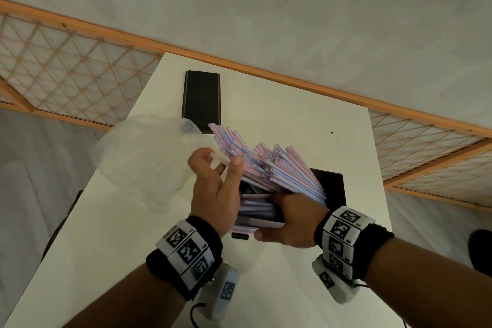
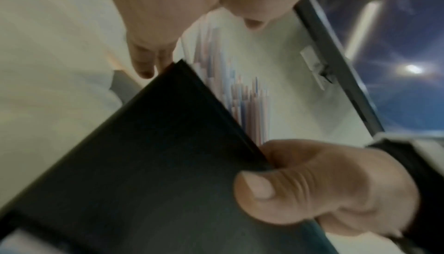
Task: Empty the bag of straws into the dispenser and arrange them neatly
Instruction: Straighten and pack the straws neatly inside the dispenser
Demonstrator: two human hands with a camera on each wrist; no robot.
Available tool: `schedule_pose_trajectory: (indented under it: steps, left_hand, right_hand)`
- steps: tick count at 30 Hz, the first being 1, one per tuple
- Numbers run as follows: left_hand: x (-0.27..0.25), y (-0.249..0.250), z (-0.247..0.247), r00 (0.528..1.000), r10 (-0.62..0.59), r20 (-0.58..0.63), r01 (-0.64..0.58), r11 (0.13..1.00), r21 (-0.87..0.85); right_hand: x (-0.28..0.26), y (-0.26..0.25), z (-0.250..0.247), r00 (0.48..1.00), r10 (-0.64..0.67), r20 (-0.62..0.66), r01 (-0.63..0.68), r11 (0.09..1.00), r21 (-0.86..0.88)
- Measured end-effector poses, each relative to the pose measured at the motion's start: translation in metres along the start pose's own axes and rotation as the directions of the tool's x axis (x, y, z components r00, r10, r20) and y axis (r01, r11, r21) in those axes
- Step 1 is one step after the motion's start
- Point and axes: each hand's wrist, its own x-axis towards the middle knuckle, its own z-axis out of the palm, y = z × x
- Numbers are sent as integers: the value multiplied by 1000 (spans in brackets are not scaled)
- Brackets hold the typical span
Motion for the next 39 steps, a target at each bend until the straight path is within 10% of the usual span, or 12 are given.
schedule_pose_trajectory:
  steps: [4, 11, 20, 32, 39]
  left_hand:
    - [-2, -6, 1, 989, -129, -67, 111, 969, -222]
    - [-4, -20, 14, 994, -106, -14, 103, 986, -131]
    - [-4, -23, 15, 996, -86, 7, 86, 994, -68]
    - [-5, -38, 12, 997, -25, 66, 19, 996, 90]
    - [2, -35, 4, 987, -54, 153, 15, 970, 243]
  right_hand:
    - [-7, 5, -4, 999, 35, -1, -35, 999, 35]
    - [-6, -10, -8, 973, -214, -85, 213, 977, -28]
    - [9, -12, 3, 995, 86, 45, -73, 970, -231]
    - [7, -26, -6, 985, 133, 109, -87, 933, -349]
    - [11, -25, -18, 979, 88, 185, -67, 991, -114]
